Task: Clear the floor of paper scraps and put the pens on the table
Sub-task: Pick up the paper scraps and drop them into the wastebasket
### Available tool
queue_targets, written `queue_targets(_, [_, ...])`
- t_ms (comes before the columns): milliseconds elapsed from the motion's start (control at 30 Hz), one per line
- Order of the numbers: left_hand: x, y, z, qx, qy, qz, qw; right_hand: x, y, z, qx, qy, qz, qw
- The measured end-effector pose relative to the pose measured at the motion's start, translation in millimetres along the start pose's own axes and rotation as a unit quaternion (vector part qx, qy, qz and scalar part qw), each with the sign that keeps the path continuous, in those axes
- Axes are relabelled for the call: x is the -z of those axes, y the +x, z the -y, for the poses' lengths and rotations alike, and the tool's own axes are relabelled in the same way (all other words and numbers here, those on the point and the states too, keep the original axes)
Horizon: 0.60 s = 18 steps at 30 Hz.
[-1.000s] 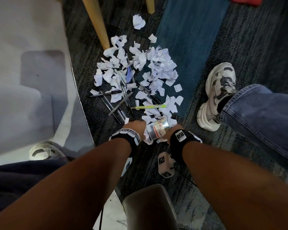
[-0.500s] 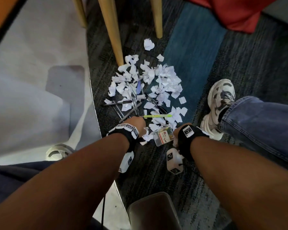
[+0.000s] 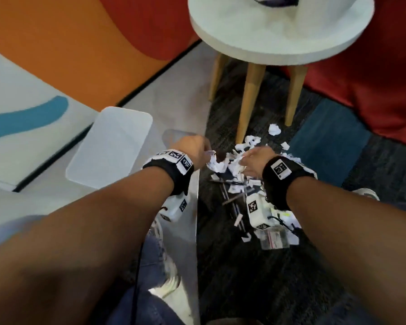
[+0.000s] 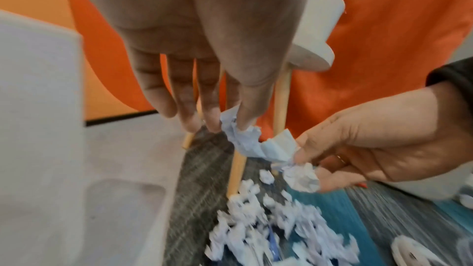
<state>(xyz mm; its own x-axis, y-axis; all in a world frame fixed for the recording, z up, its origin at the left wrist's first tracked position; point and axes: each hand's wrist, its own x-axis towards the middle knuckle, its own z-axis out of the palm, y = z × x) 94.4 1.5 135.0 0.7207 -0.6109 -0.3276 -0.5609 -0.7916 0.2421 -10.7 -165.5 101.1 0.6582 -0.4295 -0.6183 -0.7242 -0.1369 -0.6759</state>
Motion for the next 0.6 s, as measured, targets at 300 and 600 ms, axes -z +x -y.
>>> queue_targets(300, [79.9,-63.4,110.4,0.149,-0.072,-0.123,0.978,-107.5,-24.9,165.0,0.256,-0.037,0.036,0.965])
queue_targets(600, [72.8,-87.4,172.2,0.259,-0.054,-0.14,0.954,-168.4,-32.7,208.8,0.398,-0.165,-0.009,0.902])
